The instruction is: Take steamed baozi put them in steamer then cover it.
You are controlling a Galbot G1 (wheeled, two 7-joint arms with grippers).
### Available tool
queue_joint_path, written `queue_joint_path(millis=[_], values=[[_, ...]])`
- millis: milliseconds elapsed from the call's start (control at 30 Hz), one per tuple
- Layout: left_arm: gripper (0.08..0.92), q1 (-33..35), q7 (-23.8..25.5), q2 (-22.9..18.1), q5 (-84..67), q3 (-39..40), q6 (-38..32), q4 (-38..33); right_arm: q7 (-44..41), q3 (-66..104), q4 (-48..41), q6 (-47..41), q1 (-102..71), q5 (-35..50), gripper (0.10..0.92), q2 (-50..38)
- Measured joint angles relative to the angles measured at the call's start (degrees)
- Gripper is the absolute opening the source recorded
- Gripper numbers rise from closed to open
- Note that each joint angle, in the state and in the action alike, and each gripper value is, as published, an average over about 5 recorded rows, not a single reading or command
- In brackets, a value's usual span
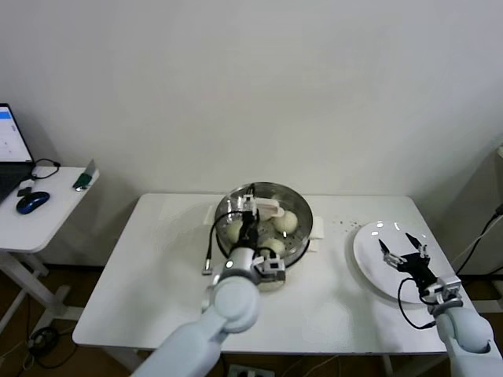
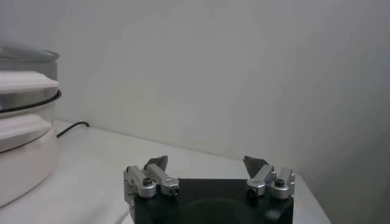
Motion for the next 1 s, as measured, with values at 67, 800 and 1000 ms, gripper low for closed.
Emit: queue_joint_path(millis=[67, 800, 1000], values=[[0.822, 1.2, -0.8, 1.1, -1.2, -0.9, 0.0, -2.2, -0.1, 0.1, 0.0, 0.0, -0.1, 0.0, 0.823, -0.1], [0.823, 25.3, -25.2, 6.3, -52.4, -33.0, -13.0, -5.8, -1.1, 1.8, 3.1, 1.1, -2.9, -0.6, 0.823, 1.1], [0.823, 29.4, -25.3, 3.1, -65.1, -40.3, -29.9, -1.9, -1.4, 2.4, 4.3, 2.5, -4.0, -0.3, 0.823, 1.6]])
